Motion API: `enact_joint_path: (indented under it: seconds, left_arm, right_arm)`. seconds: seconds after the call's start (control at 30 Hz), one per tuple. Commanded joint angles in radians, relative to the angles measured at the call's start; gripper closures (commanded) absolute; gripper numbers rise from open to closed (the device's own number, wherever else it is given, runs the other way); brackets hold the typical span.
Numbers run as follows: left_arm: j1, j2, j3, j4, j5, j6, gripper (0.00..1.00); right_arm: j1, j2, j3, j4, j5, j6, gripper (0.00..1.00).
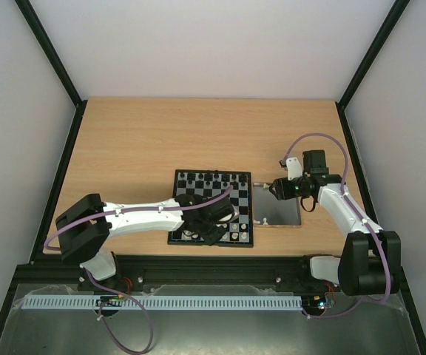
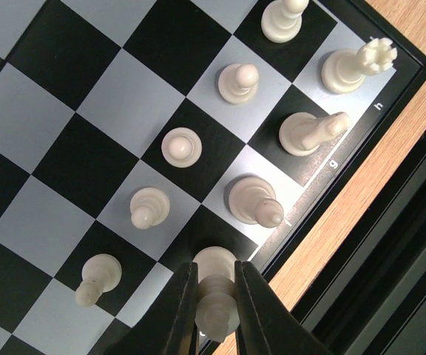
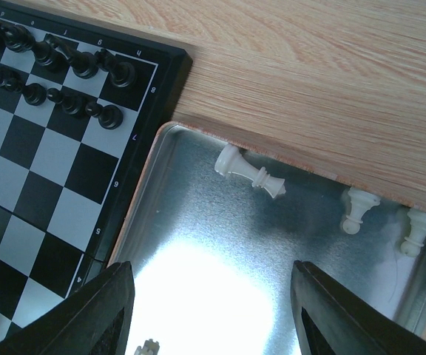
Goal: Set up the chess pieces on the board
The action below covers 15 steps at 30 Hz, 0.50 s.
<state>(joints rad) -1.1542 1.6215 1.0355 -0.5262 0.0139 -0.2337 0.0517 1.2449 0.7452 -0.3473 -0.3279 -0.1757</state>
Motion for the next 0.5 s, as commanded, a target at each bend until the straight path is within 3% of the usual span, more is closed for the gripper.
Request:
enact_joint_path:
  seconds: [0.0, 0.47]
  left_arm:
    - [-0.01, 0.014, -0.019, 0.006, -0.014, -0.006, 0.86]
    - [-0.01, 0.031, -0.032, 0.018, -0.021, -0.004, 0.79]
  right_arm:
    - [-0.005, 0.011, 0.025, -0.054, -0.023, -0.011, 0.41]
    - [-0.004, 0.021, 0.025, -0.058, -0.031, -0.015, 0.41]
